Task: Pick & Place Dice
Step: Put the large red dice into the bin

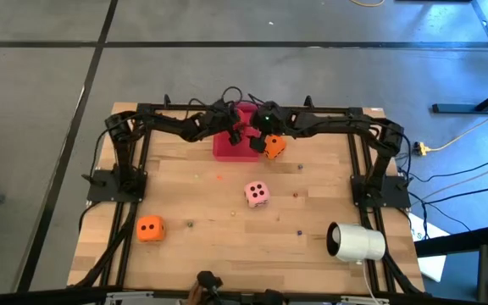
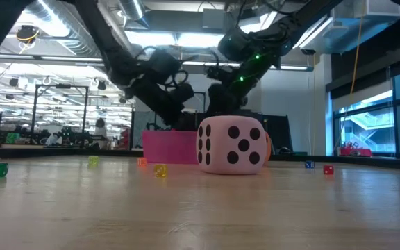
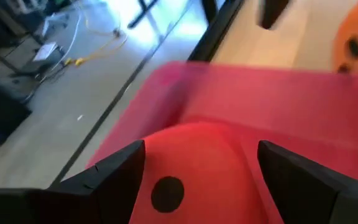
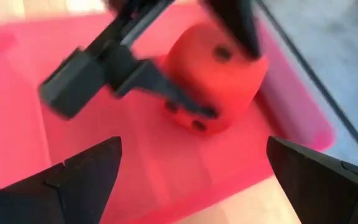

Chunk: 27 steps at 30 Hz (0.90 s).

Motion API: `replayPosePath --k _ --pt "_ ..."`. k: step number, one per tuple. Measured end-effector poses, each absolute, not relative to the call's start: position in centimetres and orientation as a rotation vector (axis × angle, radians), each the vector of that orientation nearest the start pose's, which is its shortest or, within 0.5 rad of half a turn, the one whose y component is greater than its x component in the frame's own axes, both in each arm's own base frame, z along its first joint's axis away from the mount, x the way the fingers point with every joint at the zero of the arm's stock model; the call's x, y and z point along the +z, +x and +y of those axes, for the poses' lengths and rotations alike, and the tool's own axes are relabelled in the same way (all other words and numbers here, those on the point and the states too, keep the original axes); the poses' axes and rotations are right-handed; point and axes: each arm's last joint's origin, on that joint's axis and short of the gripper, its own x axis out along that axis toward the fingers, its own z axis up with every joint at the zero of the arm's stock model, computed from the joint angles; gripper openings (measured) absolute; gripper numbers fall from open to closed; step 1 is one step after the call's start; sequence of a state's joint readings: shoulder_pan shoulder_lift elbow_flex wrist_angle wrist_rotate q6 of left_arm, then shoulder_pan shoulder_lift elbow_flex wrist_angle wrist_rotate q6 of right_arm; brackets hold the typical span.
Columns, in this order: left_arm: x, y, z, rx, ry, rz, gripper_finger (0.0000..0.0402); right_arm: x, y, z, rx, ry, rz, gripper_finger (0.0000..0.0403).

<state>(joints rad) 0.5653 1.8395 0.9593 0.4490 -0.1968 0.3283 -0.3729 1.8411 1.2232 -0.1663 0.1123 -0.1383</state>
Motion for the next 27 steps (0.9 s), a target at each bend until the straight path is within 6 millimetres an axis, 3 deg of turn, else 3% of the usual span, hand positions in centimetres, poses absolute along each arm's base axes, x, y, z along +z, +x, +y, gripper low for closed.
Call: replayPosePath --k 12,22,27 --pt "17.8 31.8 21.7 1.02 0.321 0.707 0.0306 16.7 37.2 -14.5 -0.37 -0.011 0.893 0.04" --pt "17.8 31.7 21.8 1.07 0.295 0.692 0.0306 16.6 37.3 -14.5 -0.357 -0.013 0.883 0.04" --pt "18.3 31.7 22.1 1.093 0.289 0.627 0.0306 16.6 37.6 -13.9 -0.254 0.037 0.857 0.04"
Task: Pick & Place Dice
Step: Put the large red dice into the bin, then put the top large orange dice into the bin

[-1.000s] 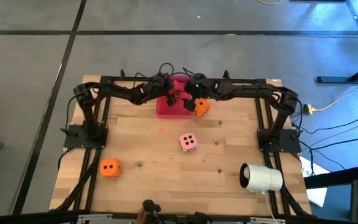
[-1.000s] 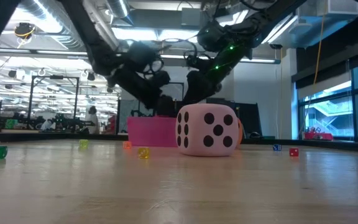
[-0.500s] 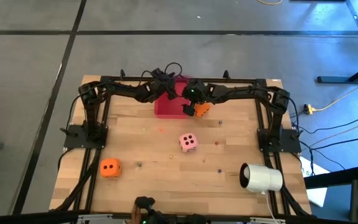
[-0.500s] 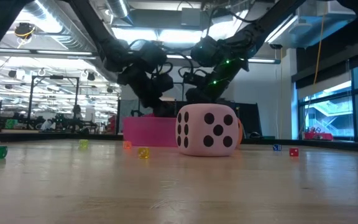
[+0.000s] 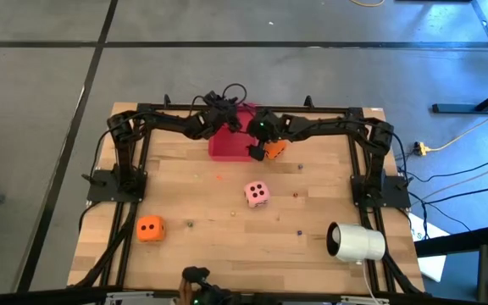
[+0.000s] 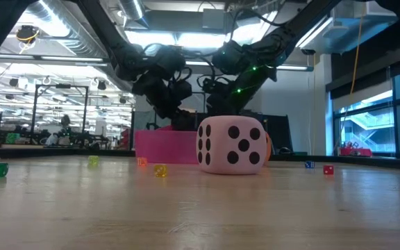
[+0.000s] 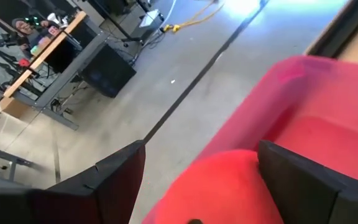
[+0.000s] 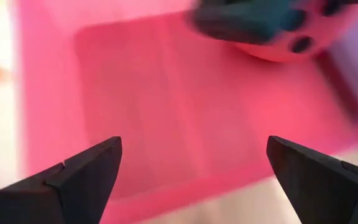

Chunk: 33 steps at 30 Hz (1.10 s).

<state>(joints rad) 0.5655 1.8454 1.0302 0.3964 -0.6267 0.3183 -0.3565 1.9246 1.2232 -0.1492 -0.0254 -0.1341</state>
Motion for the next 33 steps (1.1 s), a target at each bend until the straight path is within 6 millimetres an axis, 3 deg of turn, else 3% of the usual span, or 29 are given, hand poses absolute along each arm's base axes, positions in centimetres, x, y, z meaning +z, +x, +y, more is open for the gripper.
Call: replayPosePath --k 9,15,20,26,29,33 --pt "18.8 32.0 21.6 1.052 0.312 0.614 0.0306 16.7 38.1 -12.9 -0.217 0.018 0.842 0.04" --pt "22.7 31.8 19.7 1.009 0.38 0.547 0.0306 17.2 38.1 -12.5 -0.207 0.006 0.834 0.04" --pt "26.0 29.7 18.1 1.018 0.354 0.573 0.0306 20.4 36.9 -12.1 -0.223 -0.001 0.8 0.04" --pt "29.2 26.1 16.1 1.014 0.282 0.632 0.0306 24.6 33.2 -11.6 -0.484 0.07 0.871 0.04" --pt "30.3 24.3 15.1 1.011 0.229 0.653 0.0306 24.8 32.0 -11.1 -0.597 0.173 0.9 0.04" --pt "31.5 22.6 14.1 1.041 0.126 0.605 0.0306 22.7 31.3 -10.1 -0.676 0.207 0.946 0.04"
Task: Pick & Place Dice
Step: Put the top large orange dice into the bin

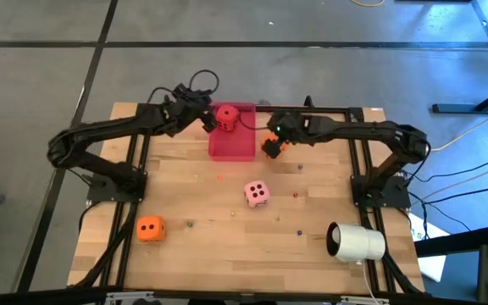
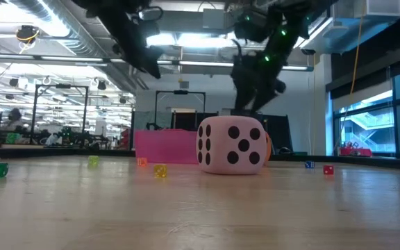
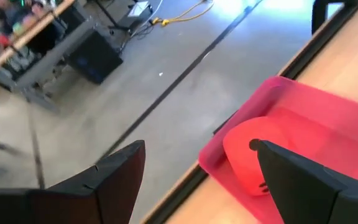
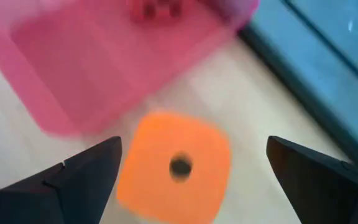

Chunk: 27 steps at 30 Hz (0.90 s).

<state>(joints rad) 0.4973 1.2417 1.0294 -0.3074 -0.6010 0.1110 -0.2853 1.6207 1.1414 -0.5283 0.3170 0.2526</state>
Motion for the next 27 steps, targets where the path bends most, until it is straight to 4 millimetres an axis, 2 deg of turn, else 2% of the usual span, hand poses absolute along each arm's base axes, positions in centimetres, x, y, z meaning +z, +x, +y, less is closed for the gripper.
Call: replayPosePath --k 5,11,19,27 --pt "32.8 21.6 13.3 0.948 0.079 0.538 0.0306 20.2 31.1 -9.7 -0.647 0.283 0.886 0.04" --pt "33.1 21.6 12.9 0.827 0.051 0.504 0.0306 20.1 31.0 -10.2 -0.68 0.292 0.863 0.04" --pt "33.1 21.7 12.9 0.807 0.046 0.502 0.0306 18.6 30.4 -10.2 -0.768 0.329 0.877 0.04" --pt "33.1 21.7 12.9 0.808 0.039 0.499 0.0306 18.7 30.7 -10.2 -0.736 0.319 0.837 0.04"
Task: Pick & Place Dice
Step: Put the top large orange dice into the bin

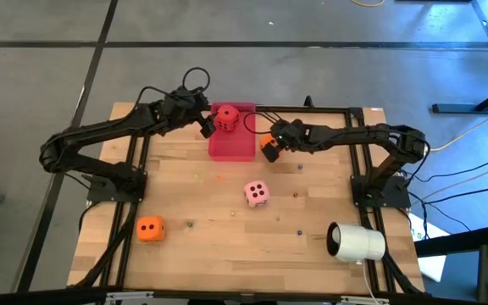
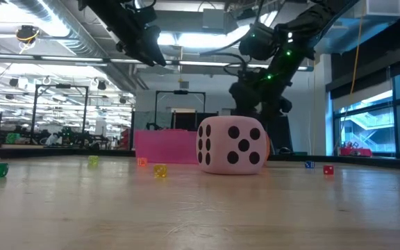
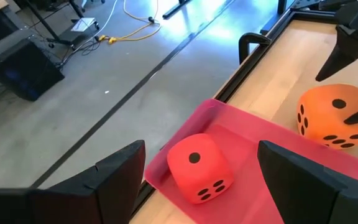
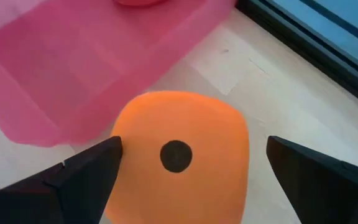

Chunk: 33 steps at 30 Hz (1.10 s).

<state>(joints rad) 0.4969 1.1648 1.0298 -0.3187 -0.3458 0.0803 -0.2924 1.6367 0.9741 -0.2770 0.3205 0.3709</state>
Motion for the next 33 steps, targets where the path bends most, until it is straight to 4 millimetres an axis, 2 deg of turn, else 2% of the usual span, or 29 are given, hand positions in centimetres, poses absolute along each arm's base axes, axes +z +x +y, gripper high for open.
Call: replayPosePath --k 5,19,28,33 --pt "33.1 21.7 12.9 0.81 0.033 0.496 0.0306 19.3 31.1 -10.3 -0.727 0.303 0.807 0.04" --pt "33.1 21.7 12.9 0.807 0.032 0.496 0.0306 18.9 30.7 -9.3 -0.803 0.351 0.843 0.04" --pt "33.1 21.7 12.9 0.807 0.032 0.496 0.0306 17.5 31.7 -9.4 -0.798 0.379 0.848 0.04" --pt "33.1 21.7 12.9 0.806 0.032 0.496 0.0306 17.7 31.6 -9.4 -0.772 0.36 0.853 0.04"
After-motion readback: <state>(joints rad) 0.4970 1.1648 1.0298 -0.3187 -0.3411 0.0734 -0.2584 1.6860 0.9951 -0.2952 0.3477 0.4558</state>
